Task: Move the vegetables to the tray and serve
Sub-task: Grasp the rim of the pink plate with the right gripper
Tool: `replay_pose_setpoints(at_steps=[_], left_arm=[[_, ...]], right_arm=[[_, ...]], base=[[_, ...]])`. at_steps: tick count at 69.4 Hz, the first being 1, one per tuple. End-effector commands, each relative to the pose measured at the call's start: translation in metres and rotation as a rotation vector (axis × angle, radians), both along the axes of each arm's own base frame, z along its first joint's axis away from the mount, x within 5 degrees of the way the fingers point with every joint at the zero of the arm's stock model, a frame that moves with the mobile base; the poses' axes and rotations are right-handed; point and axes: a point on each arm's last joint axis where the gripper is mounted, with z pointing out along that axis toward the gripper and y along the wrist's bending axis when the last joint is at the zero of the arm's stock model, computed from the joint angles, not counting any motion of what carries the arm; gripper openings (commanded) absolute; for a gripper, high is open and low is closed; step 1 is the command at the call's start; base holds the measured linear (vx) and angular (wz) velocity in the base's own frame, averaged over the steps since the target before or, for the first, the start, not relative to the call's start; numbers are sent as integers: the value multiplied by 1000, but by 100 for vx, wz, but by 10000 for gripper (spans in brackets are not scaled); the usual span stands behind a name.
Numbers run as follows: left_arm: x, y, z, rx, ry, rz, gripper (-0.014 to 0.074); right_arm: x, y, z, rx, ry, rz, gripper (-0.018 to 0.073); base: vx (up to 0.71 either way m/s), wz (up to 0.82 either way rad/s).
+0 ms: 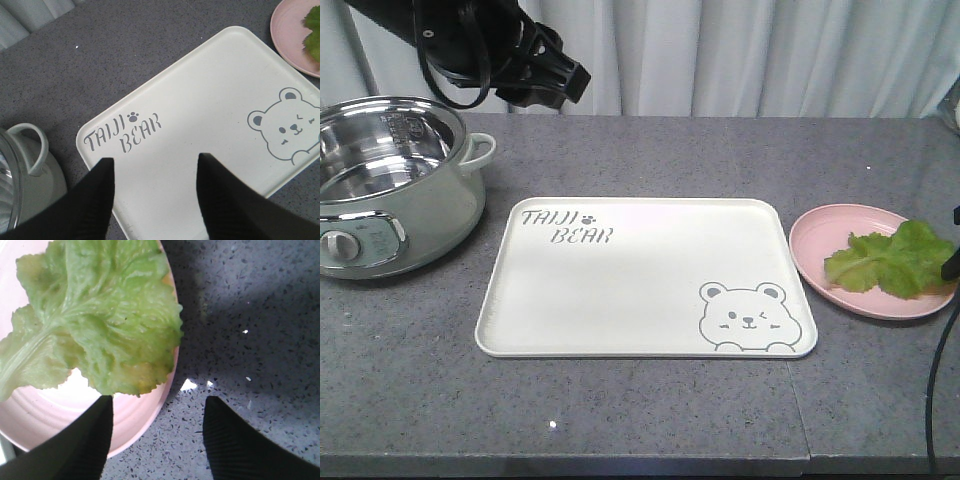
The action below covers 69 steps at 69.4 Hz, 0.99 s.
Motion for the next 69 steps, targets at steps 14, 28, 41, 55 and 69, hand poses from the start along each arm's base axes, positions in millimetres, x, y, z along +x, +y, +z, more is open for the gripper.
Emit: replay_pose_setpoints(at_steps=[14, 28, 41, 55, 69], left_arm=[[-13, 7, 22, -53, -73, 2, 356], [-13, 7, 22, -53, -73, 2, 356], [-13, 7, 22, -53, -73, 2, 356], [-13, 7, 22, -53, -73, 2, 356], [-13, 7, 22, -53, -73, 2, 356]], right_arm=[[4, 0, 14, 1, -57, -11, 390], [10, 9, 12, -7, -71, 16, 388], [19, 24, 5, -3, -61, 34, 374], [21, 24, -3, 4, -29, 33, 329], [19, 22, -4, -27, -6, 50, 175]], base=[[0, 0], [0, 0], [0, 0], [0, 0], [0, 0]])
